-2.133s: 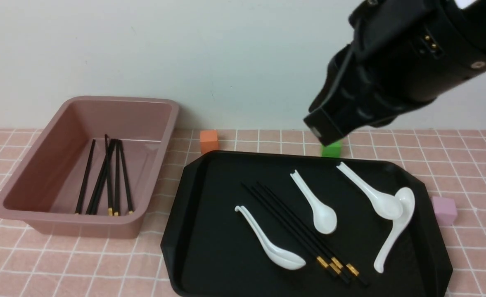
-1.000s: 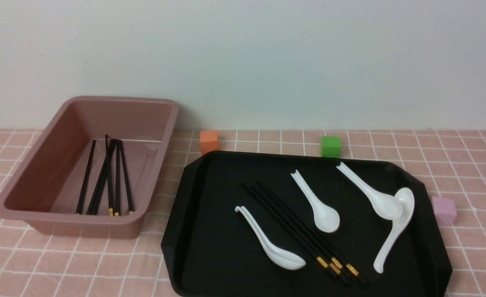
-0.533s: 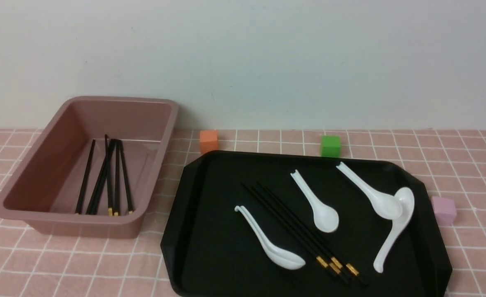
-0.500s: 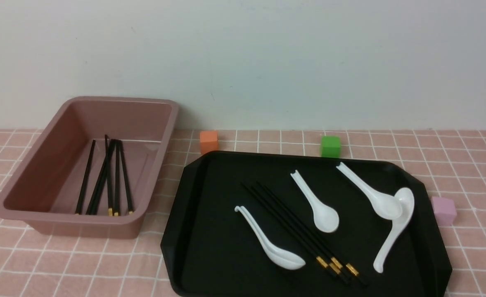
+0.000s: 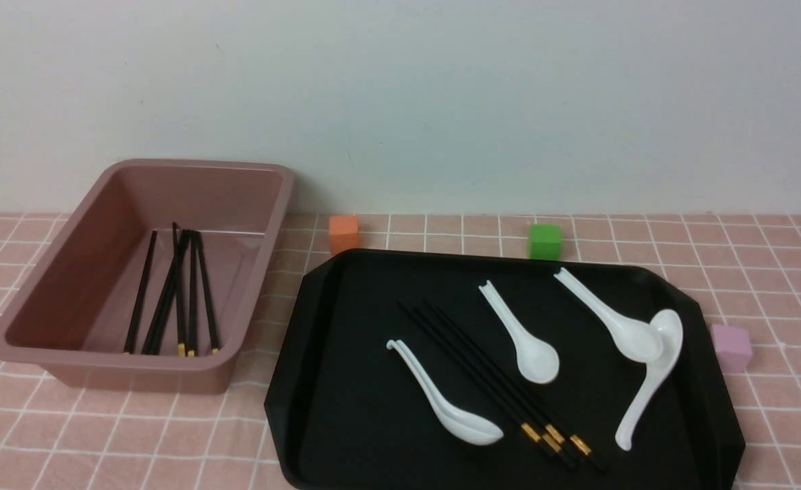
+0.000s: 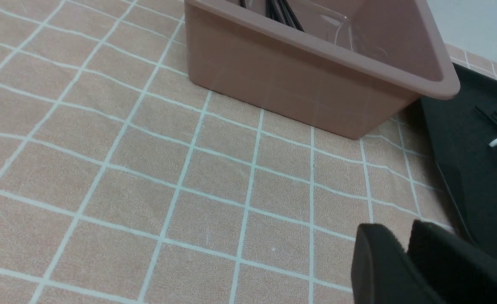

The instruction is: On pink tablecloth take chopsticks from black tray and put them in box.

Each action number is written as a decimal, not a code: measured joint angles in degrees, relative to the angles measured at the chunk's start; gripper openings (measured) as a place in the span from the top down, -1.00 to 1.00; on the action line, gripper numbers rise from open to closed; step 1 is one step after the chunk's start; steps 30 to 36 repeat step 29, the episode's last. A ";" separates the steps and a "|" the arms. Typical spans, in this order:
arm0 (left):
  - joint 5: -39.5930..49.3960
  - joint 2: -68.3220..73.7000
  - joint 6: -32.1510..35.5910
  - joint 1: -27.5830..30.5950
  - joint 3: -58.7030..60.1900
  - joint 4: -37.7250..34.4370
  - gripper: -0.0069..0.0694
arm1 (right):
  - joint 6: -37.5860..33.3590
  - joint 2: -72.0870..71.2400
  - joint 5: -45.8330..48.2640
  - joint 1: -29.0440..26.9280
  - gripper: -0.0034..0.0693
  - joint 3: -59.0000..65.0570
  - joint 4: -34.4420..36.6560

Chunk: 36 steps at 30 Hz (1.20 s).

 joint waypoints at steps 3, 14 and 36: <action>0.00 0.00 0.00 0.00 0.00 0.00 0.48 | 0.00 0.00 0.00 0.00 0.91 0.00 0.00; 0.00 0.00 0.00 0.00 0.00 0.00 0.47 | 0.00 0.00 0.00 0.00 0.88 0.00 0.00; 0.00 0.00 0.00 0.00 0.00 0.00 0.44 | 0.00 0.00 0.00 0.00 0.85 0.00 0.00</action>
